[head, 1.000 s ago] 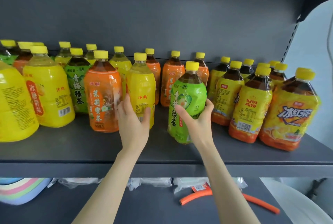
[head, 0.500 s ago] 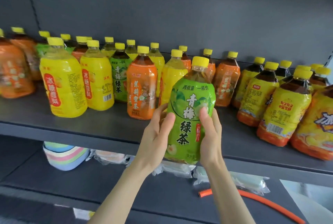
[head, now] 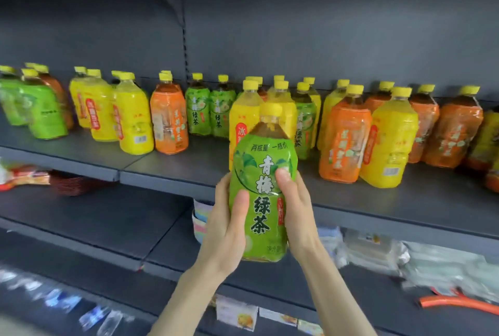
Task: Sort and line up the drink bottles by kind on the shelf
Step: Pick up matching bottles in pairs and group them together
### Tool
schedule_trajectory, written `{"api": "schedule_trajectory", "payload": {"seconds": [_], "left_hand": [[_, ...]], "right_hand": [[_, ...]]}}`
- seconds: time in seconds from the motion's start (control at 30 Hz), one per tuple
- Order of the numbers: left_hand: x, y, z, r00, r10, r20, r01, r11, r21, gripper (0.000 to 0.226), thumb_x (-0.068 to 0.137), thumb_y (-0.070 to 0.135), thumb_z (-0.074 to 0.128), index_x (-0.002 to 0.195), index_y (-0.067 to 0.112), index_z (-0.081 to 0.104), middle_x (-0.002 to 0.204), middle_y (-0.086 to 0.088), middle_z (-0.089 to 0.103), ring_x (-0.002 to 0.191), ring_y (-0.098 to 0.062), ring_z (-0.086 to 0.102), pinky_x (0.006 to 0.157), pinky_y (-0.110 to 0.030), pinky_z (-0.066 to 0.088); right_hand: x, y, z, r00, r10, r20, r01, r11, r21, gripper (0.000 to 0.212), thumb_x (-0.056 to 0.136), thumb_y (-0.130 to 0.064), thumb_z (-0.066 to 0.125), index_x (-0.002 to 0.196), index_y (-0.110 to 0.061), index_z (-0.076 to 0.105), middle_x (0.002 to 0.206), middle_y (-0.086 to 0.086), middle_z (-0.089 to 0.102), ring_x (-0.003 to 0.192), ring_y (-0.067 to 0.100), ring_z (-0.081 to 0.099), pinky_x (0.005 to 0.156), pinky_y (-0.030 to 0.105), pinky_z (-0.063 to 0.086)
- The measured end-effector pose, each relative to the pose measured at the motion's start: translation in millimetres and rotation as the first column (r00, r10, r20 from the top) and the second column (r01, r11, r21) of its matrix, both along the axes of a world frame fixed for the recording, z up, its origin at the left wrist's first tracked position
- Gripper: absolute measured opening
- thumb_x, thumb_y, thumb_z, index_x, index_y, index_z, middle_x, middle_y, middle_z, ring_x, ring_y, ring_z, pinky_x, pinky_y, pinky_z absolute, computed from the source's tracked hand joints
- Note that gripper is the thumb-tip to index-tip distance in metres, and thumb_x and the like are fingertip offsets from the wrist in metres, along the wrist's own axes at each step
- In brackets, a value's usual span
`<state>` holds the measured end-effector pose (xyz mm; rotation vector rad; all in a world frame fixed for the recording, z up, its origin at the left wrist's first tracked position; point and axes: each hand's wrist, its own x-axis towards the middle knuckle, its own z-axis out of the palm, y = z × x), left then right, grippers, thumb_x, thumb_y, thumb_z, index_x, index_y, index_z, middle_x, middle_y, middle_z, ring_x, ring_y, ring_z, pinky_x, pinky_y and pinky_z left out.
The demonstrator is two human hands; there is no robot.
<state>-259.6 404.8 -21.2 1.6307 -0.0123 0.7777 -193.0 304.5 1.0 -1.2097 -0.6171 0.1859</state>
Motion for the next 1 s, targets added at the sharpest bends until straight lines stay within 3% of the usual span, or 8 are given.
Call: {"api": "schedule_trajectory", "payload": {"seconds": [0.13, 0.23, 0.47, 0.63, 0.7, 0.77, 0.9, 1.0], "left_hand": [[-30, 59, 3, 1.0, 0.016, -0.016, -0.016, 1.0, -0.003, 0.032, 0.088, 0.052, 0.038, 0.121, 0.05, 0.038, 0.113, 0.031, 0.06, 0.106, 0.003, 0.059, 0.085, -0.024, 0.05], [-36, 92, 9, 0.999, -0.019, -0.031, 0.018, 0.999, -0.032, 0.034, 0.087, 0.049, 0.039, 0.121, 0.044, 0.039, 0.11, 0.03, 0.062, 0.102, 0.002, 0.062, 0.079, -0.02, 0.051], [0, 140, 28, 0.987, -0.159, -0.015, 0.157, 0.981, -0.117, 0.07, 0.067, 0.057, 0.065, 0.129, 0.032, 0.044, 0.115, 0.015, 0.064, 0.104, -0.003, 0.063, 0.077, -0.022, 0.053], [41, 147, 31, 0.991, -0.113, 0.065, 0.122, 0.981, -0.151, 0.063, 0.074, 0.052, 0.063, 0.13, 0.03, 0.046, 0.113, 0.016, 0.065, 0.104, -0.003, 0.063, 0.078, -0.025, 0.054], [58, 148, 32, 0.994, -0.082, 0.074, 0.092, 0.986, -0.139, 0.065, 0.073, 0.053, 0.064, 0.13, 0.03, 0.043, 0.108, 0.024, 0.064, 0.1, 0.001, 0.063, 0.077, -0.024, 0.054], [76, 148, 30, 0.995, -0.042, 0.086, 0.055, 0.987, -0.149, 0.061, 0.075, 0.049, 0.062, 0.129, 0.03, 0.042, 0.102, 0.03, 0.063, 0.095, 0.004, 0.063, 0.074, -0.022, 0.053], [105, 147, 26, 0.995, 0.022, 0.095, -0.003, 0.982, -0.189, 0.056, 0.074, 0.051, 0.059, 0.124, 0.035, 0.04, 0.099, 0.03, 0.061, 0.092, 0.008, 0.061, 0.069, -0.017, 0.051], [115, 154, 29, 0.993, 0.068, 0.098, -0.049, 0.982, -0.181, 0.058, 0.072, 0.053, 0.06, 0.123, 0.037, 0.038, 0.103, 0.027, 0.057, 0.09, 0.013, 0.058, 0.065, -0.012, 0.049]], "right_hand": [[-27, 63, 3, 0.998, -0.02, -0.057, 0.018, 0.999, -0.032, 0.083, 0.064, -0.07, 0.067, 0.13, -0.021, 0.054, 0.119, 0.0, 0.069, 0.109, 0.019, 0.066, 0.1, 0.048, 0.048], [-35, 97, 7, 0.995, -0.046, -0.084, 0.046, 0.999, -0.003, 0.078, 0.068, -0.066, 0.064, 0.13, -0.019, 0.055, 0.118, 0.001, 0.069, 0.109, 0.02, 0.066, 0.099, 0.048, 0.049], [-17, 143, 13, 0.97, -0.235, -0.068, 0.229, 0.97, -0.084, 0.12, 0.047, -0.091, 0.061, 0.145, -0.026, 0.038, 0.144, -0.006, 0.049, 0.132, 0.014, 0.046, 0.111, 0.046, 0.038], [15, 141, 31, 0.96, -0.266, 0.088, 0.274, 0.957, -0.096, 0.078, 0.066, -0.078, 0.051, 0.124, -0.026, 0.058, 0.13, -0.006, 0.06, 0.122, 0.01, 0.055, 0.107, 0.04, 0.041], [34, 130, 38, 0.9, -0.416, 0.133, 0.426, 0.903, -0.062, 0.078, 0.069, -0.077, 0.044, 0.129, -0.028, 0.053, 0.135, -0.008, 0.053, 0.126, 0.006, 0.048, 0.105, 0.029, 0.038], [56, 114, 41, 0.826, -0.549, 0.129, 0.552, 0.834, 0.015, 0.064, 0.079, -0.066, 0.046, 0.129, -0.026, 0.052, 0.131, -0.007, 0.054, 0.122, 0.006, 0.05, 0.093, 0.018, 0.04], [103, 81, 44, 0.719, -0.681, 0.137, 0.684, 0.729, 0.031, 0.044, 0.098, -0.042, 0.046, 0.136, -0.019, 0.045, 0.133, -0.003, 0.051, 0.113, 0.002, 0.051, 0.079, 0.007, 0.038], [143, 70, 47, 0.725, -0.675, 0.138, 0.687, 0.723, -0.072, 0.051, 0.1, -0.041, 0.043, 0.145, -0.018, 0.036, 0.141, -0.001, 0.045, 0.122, 0.009, 0.046, 0.092, 0.018, 0.04]]}}
